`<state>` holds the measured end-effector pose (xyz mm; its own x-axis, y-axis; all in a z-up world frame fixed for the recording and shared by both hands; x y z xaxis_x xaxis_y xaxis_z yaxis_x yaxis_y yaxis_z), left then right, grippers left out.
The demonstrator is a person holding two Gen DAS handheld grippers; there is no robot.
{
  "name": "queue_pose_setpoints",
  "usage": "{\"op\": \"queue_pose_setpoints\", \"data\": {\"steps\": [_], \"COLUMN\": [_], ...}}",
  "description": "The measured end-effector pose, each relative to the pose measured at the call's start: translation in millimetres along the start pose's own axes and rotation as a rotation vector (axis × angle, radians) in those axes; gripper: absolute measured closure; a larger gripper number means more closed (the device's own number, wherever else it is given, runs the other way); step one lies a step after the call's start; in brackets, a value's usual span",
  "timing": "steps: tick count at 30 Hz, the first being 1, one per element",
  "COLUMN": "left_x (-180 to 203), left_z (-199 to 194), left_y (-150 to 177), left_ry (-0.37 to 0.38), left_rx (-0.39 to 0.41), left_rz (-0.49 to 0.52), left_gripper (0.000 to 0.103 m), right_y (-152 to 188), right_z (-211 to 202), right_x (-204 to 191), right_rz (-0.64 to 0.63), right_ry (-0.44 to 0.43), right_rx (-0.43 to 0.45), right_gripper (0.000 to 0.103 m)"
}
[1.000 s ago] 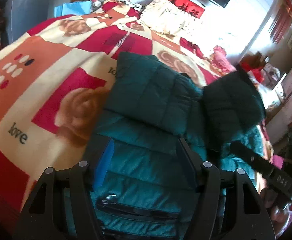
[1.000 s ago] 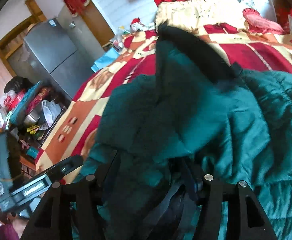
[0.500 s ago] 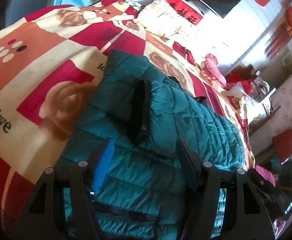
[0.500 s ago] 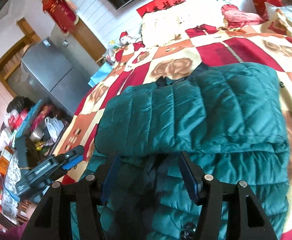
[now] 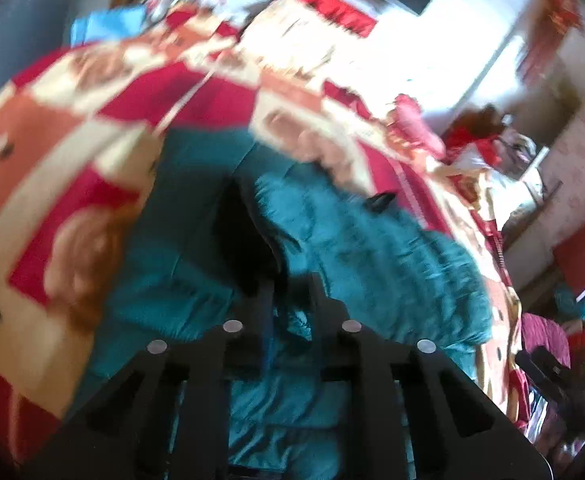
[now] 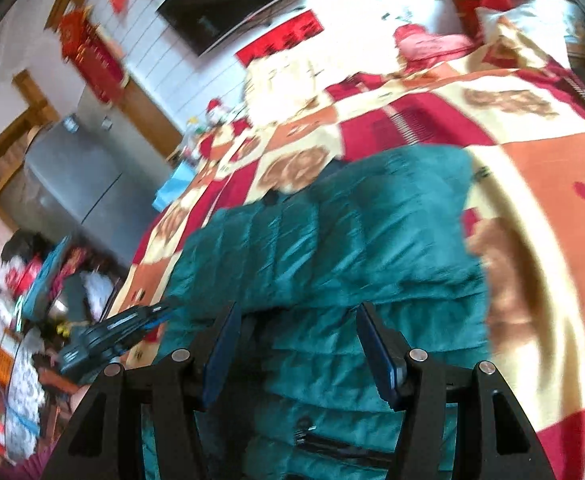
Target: Fold large clothes
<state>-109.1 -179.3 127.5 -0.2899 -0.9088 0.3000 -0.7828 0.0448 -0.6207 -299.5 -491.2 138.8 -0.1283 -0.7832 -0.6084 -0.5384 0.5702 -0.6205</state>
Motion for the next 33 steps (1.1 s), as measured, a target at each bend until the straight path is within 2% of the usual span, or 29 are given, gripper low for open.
{"op": "queue_pose_setpoints", "data": {"steps": [4, 6, 8, 10, 12, 16, 19, 21, 22, 24, 26, 29, 30, 33], "left_x": [10, 4, -11, -26, -38, -52, -60, -62, -63, -64, -61, -50, -45, -29], "left_z": [-26, -32, -29, -11, 15, 50, 56, 51, 46, 28, 17, 9, 10, 29], "left_y": [-34, -46, -52, -51, -42, -20, -17, -22, -24, -29, -34, -41, -42, -43], "left_ry": [-0.002, -0.028, -0.063, -0.104, -0.137, -0.143, -0.133, -0.141, -0.145, -0.151, -0.163, -0.156, -0.156, -0.174], "left_rx": [0.094, 0.138, 0.147, 0.11, 0.041, -0.052, -0.082, -0.088, -0.076, -0.02, 0.027, 0.084, 0.093, 0.071], "left_rz": [0.059, 0.066, 0.055, 0.036, 0.029, 0.004, -0.02, -0.03, -0.037, -0.038, -0.02, 0.002, 0.01, 0.041], "left_gripper": [0.092, 0.092, 0.092, 0.092, 0.092, 0.092, 0.079, 0.057, 0.054, 0.052, 0.048, 0.042, 0.042, 0.042], "right_y": [-14, -22, -27, -31, -36, -36, -33, -25, -18, -15, -17, -30, -38, -52], "right_z": [-15, -16, -14, -4, 17, 68, 113, 139, 147, 144, 137, 115, 108, 110], "right_x": [14, 13, 10, 4, -1, -8, -3, 11, 16, 13, 12, 4, -1, -10], "right_rz": [0.051, 0.059, 0.054, 0.041, 0.018, -0.018, -0.065, -0.061, -0.072, -0.111, -0.092, -0.069, -0.077, -0.092], "right_ry": [0.048, 0.059, 0.07, 0.085, 0.098, 0.126, 0.214, 0.272, 0.299, 0.308, 0.301, 0.284, 0.275, 0.275], "right_rx": [0.062, 0.084, 0.095, 0.085, 0.055, -0.015, -0.105, -0.191, -0.218, -0.213, -0.221, -0.142, -0.109, -0.088], "right_gripper": [0.046, 0.046, 0.046, 0.046, 0.046, 0.046, 0.046, 0.045, 0.045, 0.045, 0.045, 0.046, 0.046, 0.046]}}
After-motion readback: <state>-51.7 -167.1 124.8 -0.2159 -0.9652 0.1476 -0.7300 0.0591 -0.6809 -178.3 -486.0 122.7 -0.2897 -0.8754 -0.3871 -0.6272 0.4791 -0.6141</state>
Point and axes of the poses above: each gripper's, at about its wrist camera, not at the fingertips, and z roughly the way its jaws point, x to its right, y to its underside, the point moved 1 cm from there along z, roughly the way its jaws point, and after that the axes turned 10 degrees about -y, right-handed, at the moved point
